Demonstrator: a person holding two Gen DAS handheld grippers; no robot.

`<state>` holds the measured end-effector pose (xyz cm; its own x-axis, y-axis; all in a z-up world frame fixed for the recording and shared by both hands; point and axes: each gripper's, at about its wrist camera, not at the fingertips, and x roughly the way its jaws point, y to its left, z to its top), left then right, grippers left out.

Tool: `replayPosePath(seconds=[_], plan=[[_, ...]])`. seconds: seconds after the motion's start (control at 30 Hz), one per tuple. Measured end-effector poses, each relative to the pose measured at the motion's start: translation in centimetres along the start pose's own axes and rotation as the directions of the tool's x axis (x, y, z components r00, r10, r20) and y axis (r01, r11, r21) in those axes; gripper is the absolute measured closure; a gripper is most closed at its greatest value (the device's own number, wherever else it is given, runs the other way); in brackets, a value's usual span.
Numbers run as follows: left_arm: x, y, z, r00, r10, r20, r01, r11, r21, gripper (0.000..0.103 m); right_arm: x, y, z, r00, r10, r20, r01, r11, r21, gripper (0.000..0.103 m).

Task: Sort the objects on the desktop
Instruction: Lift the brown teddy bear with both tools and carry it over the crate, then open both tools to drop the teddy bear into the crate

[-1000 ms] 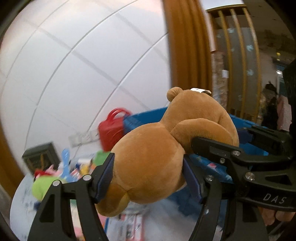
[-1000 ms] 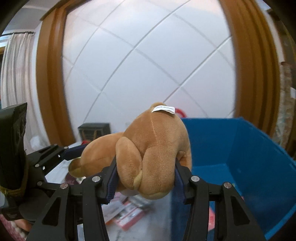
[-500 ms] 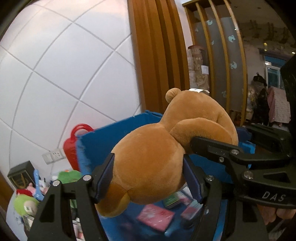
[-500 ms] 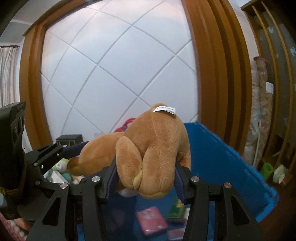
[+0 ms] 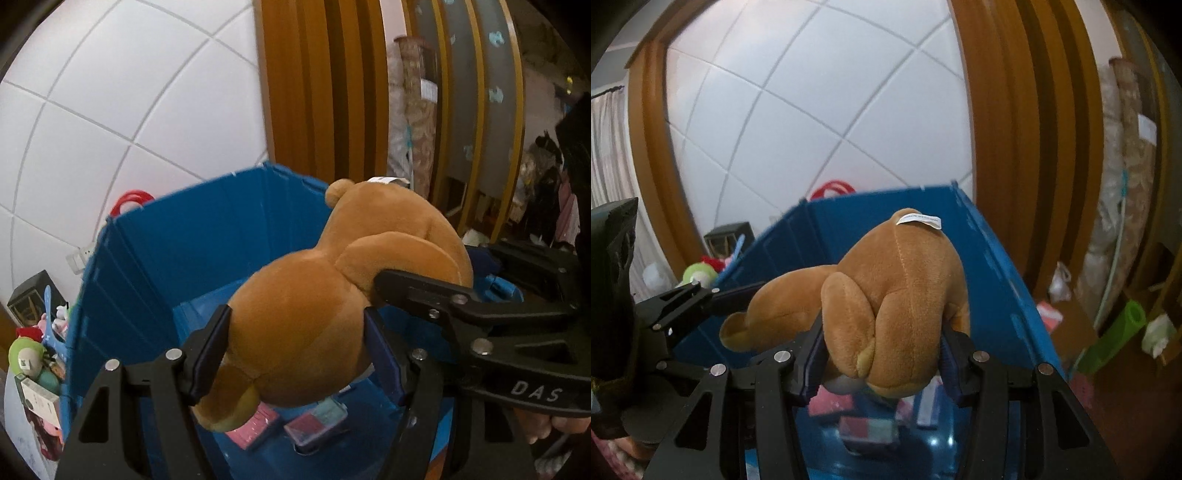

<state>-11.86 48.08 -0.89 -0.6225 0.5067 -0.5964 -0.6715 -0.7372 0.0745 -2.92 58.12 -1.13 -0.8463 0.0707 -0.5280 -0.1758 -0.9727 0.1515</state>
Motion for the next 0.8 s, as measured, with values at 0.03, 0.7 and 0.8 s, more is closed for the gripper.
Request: replayPosePath(seconds=[0.03, 0.7, 0.8], plan=[[0.4, -0.5, -0.1, 1.0, 0.013, -0.007, -0.013, 1.0, 0.008, 0.033, 0.3, -0.5, -0.1, 1.0, 0.0, -0.015, 0.0, 1.0, 0.003, 0.051], [-1.4, 1.3, -2.1, 0.985, 0.171, -0.032, -0.174, 0.977, -0.122, 0.022, -0.8, -4.0, -1.1, 1.0, -0.022, -0.009, 0.022, 0.998, 0.054, 0.0], [-2.3, 1.3, -2.7, 0.986, 0.165, -0.026, -0.167, 0.975, -0.146, 0.022, -1.7, -3.5, -1.4, 0.999, -0.034, 0.0, 0.034, 0.999, 0.037, 0.0]])
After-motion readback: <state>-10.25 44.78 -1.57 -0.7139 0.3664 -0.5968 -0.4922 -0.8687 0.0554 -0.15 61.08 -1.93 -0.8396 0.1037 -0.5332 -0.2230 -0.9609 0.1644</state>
